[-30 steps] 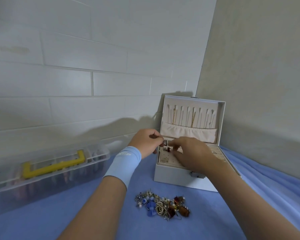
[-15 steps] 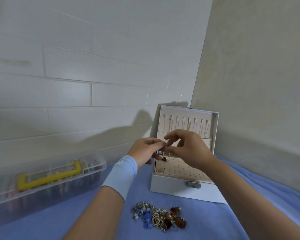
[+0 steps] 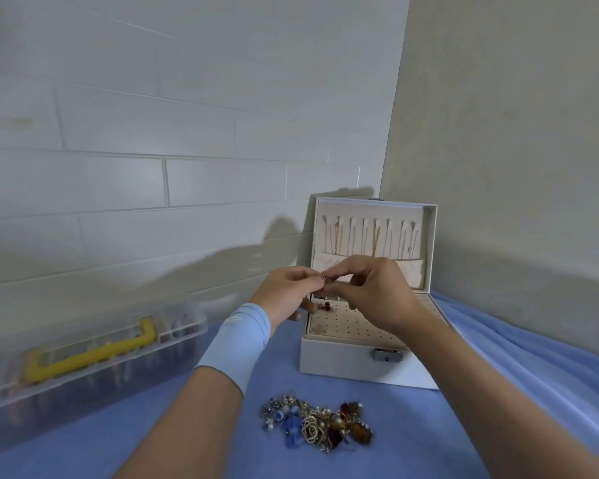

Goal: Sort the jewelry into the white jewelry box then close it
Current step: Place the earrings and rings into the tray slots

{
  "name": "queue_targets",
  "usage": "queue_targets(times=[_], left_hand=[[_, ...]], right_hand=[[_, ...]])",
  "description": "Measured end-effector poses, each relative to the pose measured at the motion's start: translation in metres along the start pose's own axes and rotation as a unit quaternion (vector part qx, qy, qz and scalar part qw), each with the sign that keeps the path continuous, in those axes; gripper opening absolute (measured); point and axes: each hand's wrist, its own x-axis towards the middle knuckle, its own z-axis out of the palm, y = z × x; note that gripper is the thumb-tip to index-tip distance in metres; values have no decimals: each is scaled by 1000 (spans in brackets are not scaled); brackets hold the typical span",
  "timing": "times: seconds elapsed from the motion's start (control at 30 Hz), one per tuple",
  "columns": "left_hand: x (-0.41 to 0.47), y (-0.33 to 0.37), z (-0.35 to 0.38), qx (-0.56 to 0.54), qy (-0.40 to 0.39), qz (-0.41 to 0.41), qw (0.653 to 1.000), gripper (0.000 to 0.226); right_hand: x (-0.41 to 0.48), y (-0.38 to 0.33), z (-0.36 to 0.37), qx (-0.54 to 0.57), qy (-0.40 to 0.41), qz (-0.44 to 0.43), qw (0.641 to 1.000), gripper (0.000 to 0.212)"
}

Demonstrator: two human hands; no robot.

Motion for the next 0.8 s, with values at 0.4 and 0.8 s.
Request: queue_targets(times=[0.4, 0.8], left_hand=[[8, -15, -5, 383, 37, 106, 917, 14], [14, -24, -11, 334, 34, 93, 937, 17]], right_hand=[[-1, 4, 6, -319, -45, -44, 946, 12], [-1, -1, 20, -398, -87, -38, 912, 17]])
